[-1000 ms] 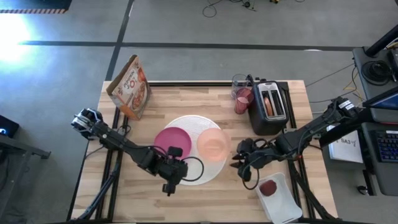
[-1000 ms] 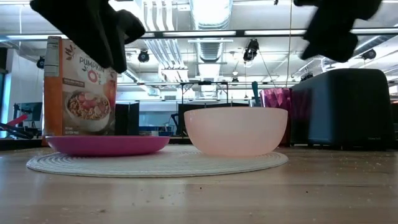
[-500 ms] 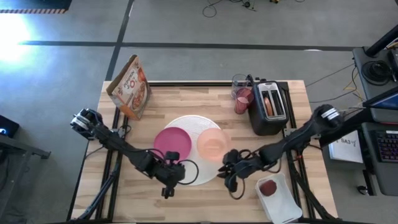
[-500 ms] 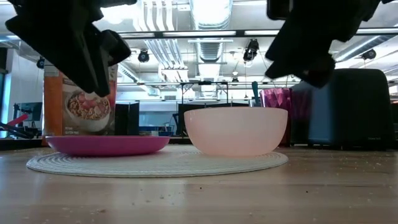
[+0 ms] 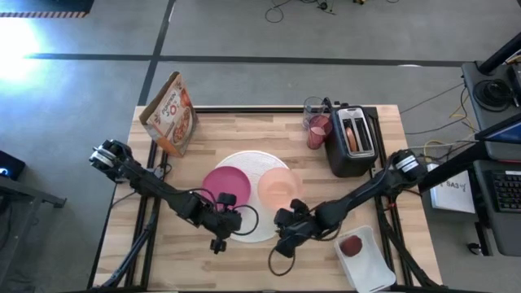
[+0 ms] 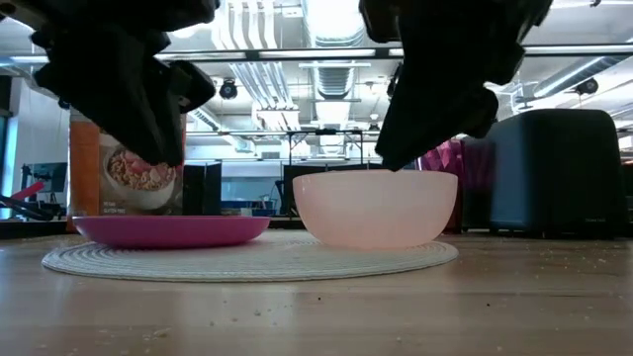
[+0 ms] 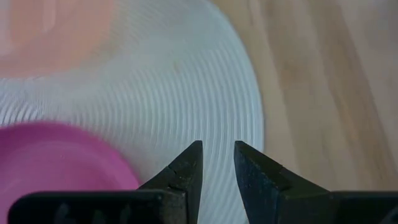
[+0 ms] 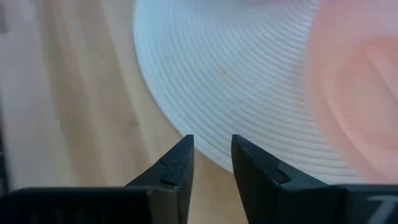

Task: Arrange a breakfast setting
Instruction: Adjust the white placemat

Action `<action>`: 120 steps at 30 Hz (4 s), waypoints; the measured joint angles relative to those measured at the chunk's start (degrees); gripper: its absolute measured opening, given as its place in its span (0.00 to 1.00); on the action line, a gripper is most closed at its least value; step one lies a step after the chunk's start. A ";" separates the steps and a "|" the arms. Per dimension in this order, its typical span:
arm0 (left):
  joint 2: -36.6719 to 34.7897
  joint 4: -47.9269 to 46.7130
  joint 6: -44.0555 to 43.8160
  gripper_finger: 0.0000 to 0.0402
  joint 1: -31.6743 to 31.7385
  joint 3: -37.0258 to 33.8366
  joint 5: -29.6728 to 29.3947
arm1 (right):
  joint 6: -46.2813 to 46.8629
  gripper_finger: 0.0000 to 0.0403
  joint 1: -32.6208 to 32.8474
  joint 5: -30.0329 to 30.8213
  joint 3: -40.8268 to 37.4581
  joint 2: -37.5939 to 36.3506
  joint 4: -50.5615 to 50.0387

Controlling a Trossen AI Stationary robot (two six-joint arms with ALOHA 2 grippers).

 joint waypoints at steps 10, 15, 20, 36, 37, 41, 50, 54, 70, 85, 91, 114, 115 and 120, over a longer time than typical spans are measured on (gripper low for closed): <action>0.21 18.38 9.65 0.19 2.51 -7.90 1.77 | -0.04 0.12 -0.55 0.04 5.11 4.71 -3.32; 0.21 26.69 9.45 0.19 5.25 -12.71 5.52 | 0.00 0.12 -1.81 0.03 4.73 6.35 -3.58; 0.19 30.30 8.67 0.19 5.99 -14.97 6.13 | 0.04 0.12 -3.05 0.04 4.68 8.23 -3.57; 2.33 30.66 5.84 0.19 6.21 -16.12 7.67 | 0.57 0.12 -3.89 -0.41 4.74 11.26 -3.90; 2.34 30.92 5.84 0.19 6.23 -16.12 7.72 | 0.95 0.12 -3.89 -0.60 4.90 11.26 -4.45; 2.36 31.13 7.04 0.19 6.47 -15.64 7.72 | 2.34 0.12 -3.89 -2.23 5.24 11.17 -6.16; 2.35 31.12 11.08 0.19 9.00 -15.29 7.88 | 6.46 0.12 -2.51 -3.70 5.29 10.47 -9.93; 2.49 31.41 11.07 0.19 10.27 -15.29 7.95 | 8.81 0.12 -1.38 -3.84 5.21 9.79 -12.49; 3.43 24.43 24.71 0.19 13.93 -5.08 5.44 | 18.51 0.12 2.79 -4.52 5.13 9.00 -18.23; 3.55 21.70 29.01 0.19 35.46 -3.87 12.49 | 22.45 0.12 3.91 -5.02 5.18 8.96 -19.99; 6.11 17.92 28.99 0.19 40.51 -3.88 15.97 | 22.72 0.12 3.91 -5.27 5.16 8.64 -20.46; 21.39 16.18 32.32 0.19 42.86 8.14 25.76 | 27.11 0.12 4.24 -5.01 5.13 7.43 -21.12; 22.09 14.91 33.10 0.19 42.86 9.28 25.82 | 27.19 0.12 4.33 -5.01 5.13 7.43 -21.15; 24.20 10.83 35.84 0.19 42.86 13.49 25.98 | 27.47 0.12 4.44 -5.03 5.13 7.43 -21.49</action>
